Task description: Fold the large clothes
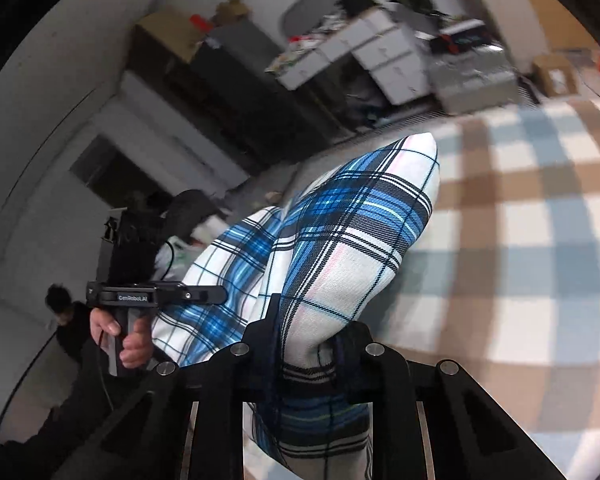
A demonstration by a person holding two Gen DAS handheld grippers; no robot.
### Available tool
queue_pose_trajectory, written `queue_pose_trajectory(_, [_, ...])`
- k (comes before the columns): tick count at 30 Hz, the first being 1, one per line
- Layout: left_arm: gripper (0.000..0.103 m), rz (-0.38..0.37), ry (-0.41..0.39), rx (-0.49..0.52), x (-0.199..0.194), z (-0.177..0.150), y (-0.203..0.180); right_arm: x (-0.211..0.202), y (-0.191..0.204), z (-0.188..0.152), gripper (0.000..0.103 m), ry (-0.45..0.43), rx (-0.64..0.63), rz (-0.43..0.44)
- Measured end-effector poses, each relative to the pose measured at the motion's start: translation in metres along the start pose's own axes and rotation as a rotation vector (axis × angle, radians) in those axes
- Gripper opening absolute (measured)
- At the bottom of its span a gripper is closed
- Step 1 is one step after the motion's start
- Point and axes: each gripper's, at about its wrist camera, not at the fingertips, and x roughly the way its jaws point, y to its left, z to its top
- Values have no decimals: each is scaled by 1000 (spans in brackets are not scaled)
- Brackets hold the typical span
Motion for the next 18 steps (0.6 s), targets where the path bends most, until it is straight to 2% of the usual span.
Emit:
queue_pose_trajectory(6, [14, 114, -103, -82, -91, -31, 45, 83, 88, 26, 21, 62, -88, 143])
queue_pose_trajectory(11, [15, 260, -132, -165, -135, -47, 92, 179, 131, 22, 21, 119, -40, 242])
queue_pose_trajectory(13, [15, 312, -109, -192, -134, -50, 119, 222, 138, 10, 22, 152, -1, 258])
queue_pose_trajectory(15, [15, 318, -109, -280, -125, -54, 154, 262, 137, -6, 22, 190, 37, 245])
queue_pose_trajectory(18, [15, 346, -79, -370, -93, -65, 206, 315, 133, -43, 25, 259, 49, 166])
